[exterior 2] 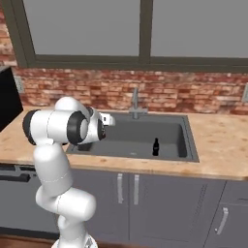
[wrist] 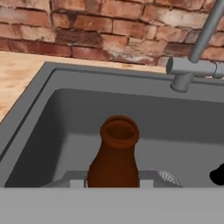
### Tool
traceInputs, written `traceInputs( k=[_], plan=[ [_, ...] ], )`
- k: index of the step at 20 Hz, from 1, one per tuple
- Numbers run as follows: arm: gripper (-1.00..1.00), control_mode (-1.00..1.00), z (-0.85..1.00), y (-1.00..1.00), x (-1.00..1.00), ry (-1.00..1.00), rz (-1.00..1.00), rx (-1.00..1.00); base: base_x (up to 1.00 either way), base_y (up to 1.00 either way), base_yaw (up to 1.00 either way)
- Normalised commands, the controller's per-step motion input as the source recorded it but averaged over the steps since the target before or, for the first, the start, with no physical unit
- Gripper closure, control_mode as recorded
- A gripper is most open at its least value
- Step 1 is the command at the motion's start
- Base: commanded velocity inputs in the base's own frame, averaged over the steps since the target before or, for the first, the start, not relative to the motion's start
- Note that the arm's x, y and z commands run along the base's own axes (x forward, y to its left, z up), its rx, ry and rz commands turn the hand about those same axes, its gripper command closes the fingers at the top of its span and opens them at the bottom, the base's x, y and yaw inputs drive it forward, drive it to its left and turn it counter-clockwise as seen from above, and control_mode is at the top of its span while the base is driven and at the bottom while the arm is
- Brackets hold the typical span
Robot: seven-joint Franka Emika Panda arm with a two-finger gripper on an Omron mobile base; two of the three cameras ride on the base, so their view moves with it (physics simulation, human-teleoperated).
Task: Place the large bottle from the dining counter next to the other large bottle outside the sink, and place the small bottle from the dining counter next to the other small bottle inside the sink.
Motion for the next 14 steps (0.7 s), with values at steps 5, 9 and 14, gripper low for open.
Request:
traceInputs(
  k=[5, 9, 14],
  plan=[
    [1.0, 1.0, 0.0, 0.0, 0.0, 0.0, 0.0, 0.0, 0.44, -0.34, 0.23],
    [1.0, 1.0, 0.0, 0.0, 0.0, 0.0, 0.0, 0.0, 0.34, -0.27, 0.22],
    [1.0, 1.0, 0.0, 0.0, 0.0, 0.0, 0.0, 0.0, 0.09, -0.04, 0.15]
  ],
)
